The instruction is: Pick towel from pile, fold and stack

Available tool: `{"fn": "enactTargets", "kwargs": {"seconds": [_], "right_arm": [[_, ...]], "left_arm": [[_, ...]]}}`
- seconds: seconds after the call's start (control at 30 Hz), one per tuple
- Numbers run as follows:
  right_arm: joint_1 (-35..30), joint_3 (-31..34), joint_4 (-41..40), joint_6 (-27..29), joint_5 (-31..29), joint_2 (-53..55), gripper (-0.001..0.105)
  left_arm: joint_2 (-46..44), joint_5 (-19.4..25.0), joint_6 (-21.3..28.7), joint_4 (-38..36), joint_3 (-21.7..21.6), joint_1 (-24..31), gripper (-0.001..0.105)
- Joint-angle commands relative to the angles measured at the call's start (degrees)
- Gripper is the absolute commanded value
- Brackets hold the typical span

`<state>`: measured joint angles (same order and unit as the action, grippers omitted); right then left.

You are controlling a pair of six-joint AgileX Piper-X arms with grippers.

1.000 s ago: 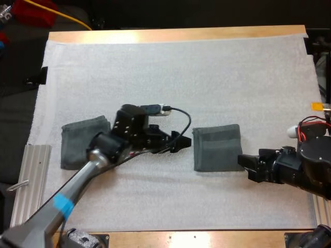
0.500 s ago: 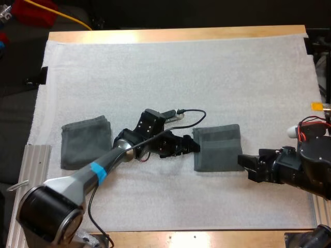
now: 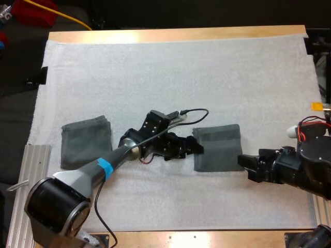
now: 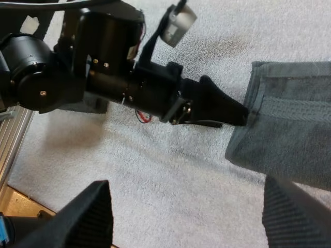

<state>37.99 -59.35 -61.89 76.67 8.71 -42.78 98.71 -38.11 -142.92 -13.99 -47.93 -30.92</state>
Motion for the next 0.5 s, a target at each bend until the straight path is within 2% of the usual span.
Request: {"fn": "enactTargets", "kwargs": {"seconds": [0.0,0.2,0.27,0.47], "right_arm": [[0.0,-0.5,-0.1,0.6,0.5,0.3,0.061],[0.0,-0.5,-0.1,0.5,0.5,0.3,0.061],[0.0,-0.5,-0.1,0.5,0.5,0.3,0.061],[0.0,-0.5,-0.1,0.5,0.5,0.3,0.061]], "left_arm": [[0.5,-1.2,-1.0,0.2,-0.6,-0.8,0.072],[3.7,-3.2,-6.1,-0.1,-5.3,-3.9,0.071],[5.5,-4.4,-7.7,-1.6,-8.1,-5.1,0.07],[8.9,-6.2,-8.2,-6.0,-13.8,-6.7,0.069]]}}
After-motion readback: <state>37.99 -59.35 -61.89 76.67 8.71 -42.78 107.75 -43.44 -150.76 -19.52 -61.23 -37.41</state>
